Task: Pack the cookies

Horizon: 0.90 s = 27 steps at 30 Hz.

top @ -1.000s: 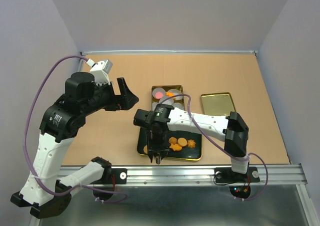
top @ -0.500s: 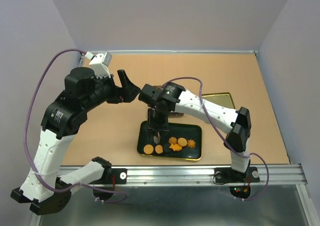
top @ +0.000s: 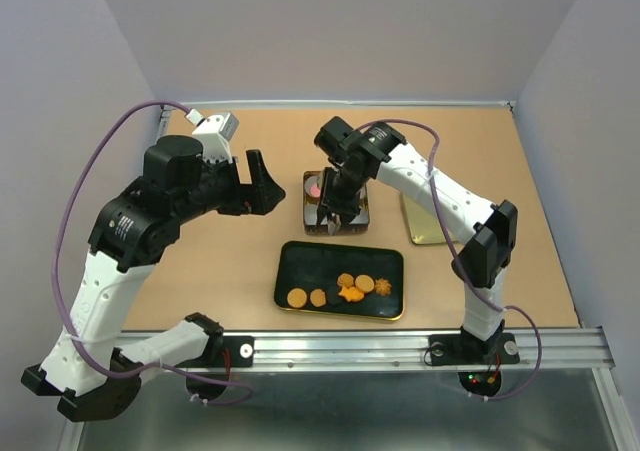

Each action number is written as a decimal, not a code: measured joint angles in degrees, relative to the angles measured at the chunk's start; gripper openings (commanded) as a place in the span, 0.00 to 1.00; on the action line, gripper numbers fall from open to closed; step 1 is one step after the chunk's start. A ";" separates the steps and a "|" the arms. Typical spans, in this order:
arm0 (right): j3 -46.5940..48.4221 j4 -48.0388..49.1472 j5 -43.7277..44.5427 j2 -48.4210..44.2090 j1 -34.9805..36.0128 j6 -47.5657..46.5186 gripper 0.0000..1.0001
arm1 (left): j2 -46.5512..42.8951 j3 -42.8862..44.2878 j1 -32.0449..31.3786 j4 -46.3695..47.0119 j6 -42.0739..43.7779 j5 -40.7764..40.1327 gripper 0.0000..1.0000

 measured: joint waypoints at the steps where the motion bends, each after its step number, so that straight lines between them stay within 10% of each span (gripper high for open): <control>1: 0.00 0.00 0.04 0.13 -0.13 -0.46 0.38 | 0.02 0.04 -0.07 0.00 0.09 -0.20 0.99; 27: -6.45 0.20 1.01 5.86 -1.51 -7.37 0.41 | -0.04 6.45 -0.11 -2.43 0.61 -8.00 0.99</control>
